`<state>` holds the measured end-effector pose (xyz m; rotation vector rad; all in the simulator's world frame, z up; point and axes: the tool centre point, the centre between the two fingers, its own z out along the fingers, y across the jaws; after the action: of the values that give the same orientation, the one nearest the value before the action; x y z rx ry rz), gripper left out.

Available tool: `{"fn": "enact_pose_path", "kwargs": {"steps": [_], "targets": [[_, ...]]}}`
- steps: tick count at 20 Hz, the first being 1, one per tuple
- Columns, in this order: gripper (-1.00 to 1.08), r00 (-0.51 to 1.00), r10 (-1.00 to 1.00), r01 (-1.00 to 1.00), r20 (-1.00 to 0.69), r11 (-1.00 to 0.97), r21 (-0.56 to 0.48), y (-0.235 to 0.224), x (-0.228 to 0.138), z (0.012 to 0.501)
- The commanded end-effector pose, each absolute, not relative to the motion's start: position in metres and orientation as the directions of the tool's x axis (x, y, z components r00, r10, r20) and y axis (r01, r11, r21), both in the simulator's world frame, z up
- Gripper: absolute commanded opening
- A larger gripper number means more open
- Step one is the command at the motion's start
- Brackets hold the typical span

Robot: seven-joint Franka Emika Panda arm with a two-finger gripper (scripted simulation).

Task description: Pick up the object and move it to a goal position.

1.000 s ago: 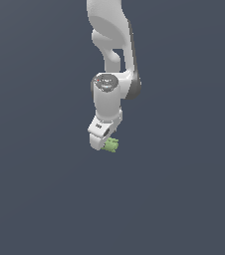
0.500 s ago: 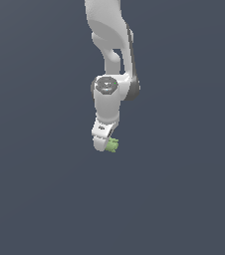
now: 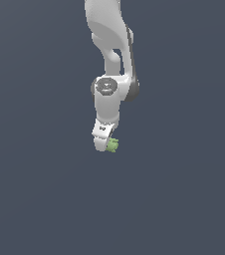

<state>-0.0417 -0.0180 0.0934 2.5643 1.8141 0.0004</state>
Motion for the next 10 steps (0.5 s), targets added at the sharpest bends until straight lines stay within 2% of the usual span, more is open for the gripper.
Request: {"fn": "enact_pose_path", "kwargs": {"steps": [1, 10], "targets": [[1.0, 0.332, 0.943, 0.943, 0.0, -0.332, 0.0, -0.018, -0.042, 0.089], [1.0, 0.329, 0.944, 0.944, 0.0, -0.329, 0.0, -0.018, -0.043, 0.051]]}}
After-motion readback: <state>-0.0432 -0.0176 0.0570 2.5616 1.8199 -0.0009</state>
